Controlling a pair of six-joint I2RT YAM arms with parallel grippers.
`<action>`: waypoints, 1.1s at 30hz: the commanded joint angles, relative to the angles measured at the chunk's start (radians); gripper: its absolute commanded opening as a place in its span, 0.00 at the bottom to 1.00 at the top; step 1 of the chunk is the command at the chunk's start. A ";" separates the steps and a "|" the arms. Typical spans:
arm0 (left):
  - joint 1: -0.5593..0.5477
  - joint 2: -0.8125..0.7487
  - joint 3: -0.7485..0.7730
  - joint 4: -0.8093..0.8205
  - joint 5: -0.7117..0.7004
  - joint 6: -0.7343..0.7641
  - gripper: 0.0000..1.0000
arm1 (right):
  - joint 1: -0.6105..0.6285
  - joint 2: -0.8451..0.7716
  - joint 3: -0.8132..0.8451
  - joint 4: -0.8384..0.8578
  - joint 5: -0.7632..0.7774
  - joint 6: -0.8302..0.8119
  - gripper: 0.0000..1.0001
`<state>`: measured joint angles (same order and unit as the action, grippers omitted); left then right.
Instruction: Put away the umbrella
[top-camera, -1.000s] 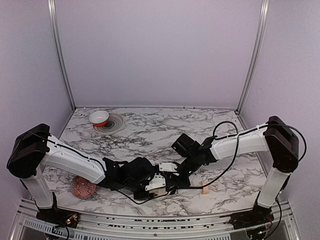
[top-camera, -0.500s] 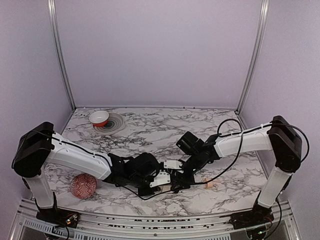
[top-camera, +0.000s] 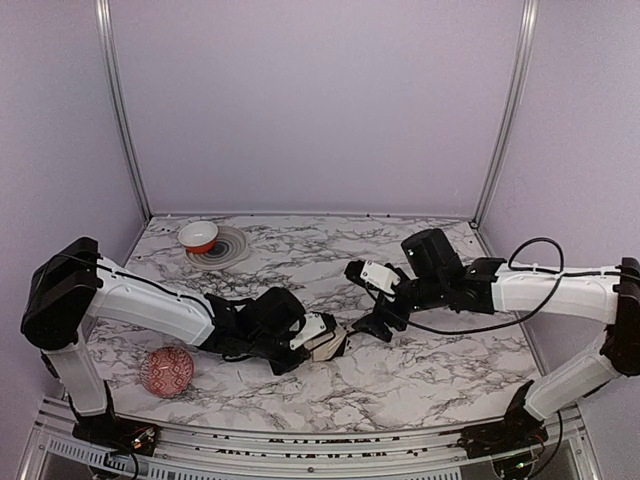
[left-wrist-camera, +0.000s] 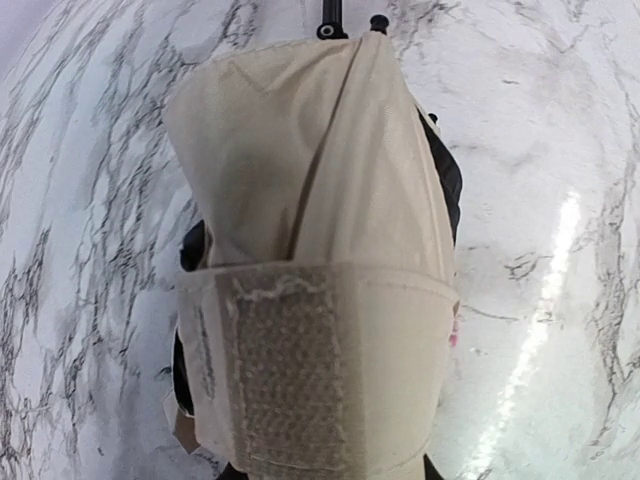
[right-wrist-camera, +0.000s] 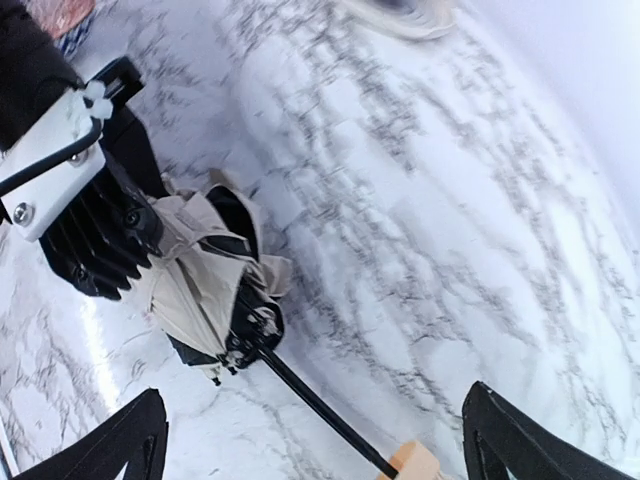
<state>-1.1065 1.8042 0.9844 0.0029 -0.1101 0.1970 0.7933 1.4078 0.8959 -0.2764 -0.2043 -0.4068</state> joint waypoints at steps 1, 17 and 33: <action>0.029 -0.072 0.022 -0.102 -0.111 -0.027 0.00 | -0.050 -0.129 -0.068 0.257 0.116 0.154 1.00; 0.086 -0.232 0.430 -0.440 -0.291 0.162 0.00 | -0.088 -0.295 -0.231 0.537 -0.263 0.341 0.89; 0.083 -0.283 0.592 -0.409 -0.327 0.010 0.00 | -0.031 -0.187 -0.262 0.809 -0.159 0.597 0.67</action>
<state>-1.0237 1.5665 1.4918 -0.4641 -0.3836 0.3313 0.7162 1.2057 0.6540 0.3614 -0.4541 0.0216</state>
